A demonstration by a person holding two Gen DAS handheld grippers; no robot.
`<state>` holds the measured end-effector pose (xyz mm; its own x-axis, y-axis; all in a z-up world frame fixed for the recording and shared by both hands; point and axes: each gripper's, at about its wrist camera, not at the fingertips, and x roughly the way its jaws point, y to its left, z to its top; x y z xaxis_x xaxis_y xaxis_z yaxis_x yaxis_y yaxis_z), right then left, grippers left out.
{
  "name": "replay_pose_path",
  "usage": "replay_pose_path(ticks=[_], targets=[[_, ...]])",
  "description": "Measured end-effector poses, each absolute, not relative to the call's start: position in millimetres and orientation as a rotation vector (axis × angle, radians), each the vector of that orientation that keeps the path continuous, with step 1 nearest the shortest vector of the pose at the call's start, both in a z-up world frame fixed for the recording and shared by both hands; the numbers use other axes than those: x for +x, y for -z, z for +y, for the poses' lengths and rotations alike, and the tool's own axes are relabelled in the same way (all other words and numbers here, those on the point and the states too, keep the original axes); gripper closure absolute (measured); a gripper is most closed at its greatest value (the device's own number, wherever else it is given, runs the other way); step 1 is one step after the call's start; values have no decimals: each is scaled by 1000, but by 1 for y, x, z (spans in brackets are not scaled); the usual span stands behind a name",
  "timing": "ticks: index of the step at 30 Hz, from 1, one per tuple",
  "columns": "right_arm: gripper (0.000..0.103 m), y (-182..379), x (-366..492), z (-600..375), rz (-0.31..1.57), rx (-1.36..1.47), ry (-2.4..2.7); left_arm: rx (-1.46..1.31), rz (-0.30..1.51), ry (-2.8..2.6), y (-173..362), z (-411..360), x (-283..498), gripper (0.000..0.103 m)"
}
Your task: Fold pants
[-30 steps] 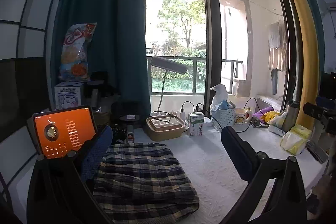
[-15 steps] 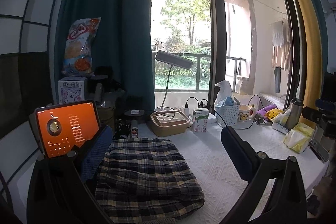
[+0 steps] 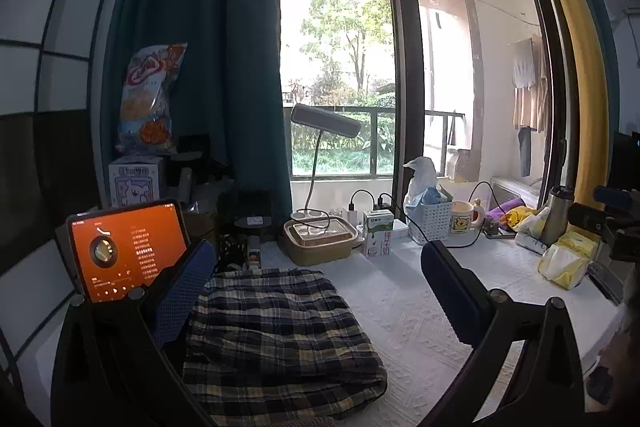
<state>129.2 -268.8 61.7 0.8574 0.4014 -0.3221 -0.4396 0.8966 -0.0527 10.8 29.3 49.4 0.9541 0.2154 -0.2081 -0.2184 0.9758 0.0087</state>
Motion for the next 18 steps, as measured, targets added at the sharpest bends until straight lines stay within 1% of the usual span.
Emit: replay_pose_path(ticks=[18], targets=[[0, -60, 129, -268, 317, -129, -442, -9, 209, -218, -51, 21, 8, 1]])
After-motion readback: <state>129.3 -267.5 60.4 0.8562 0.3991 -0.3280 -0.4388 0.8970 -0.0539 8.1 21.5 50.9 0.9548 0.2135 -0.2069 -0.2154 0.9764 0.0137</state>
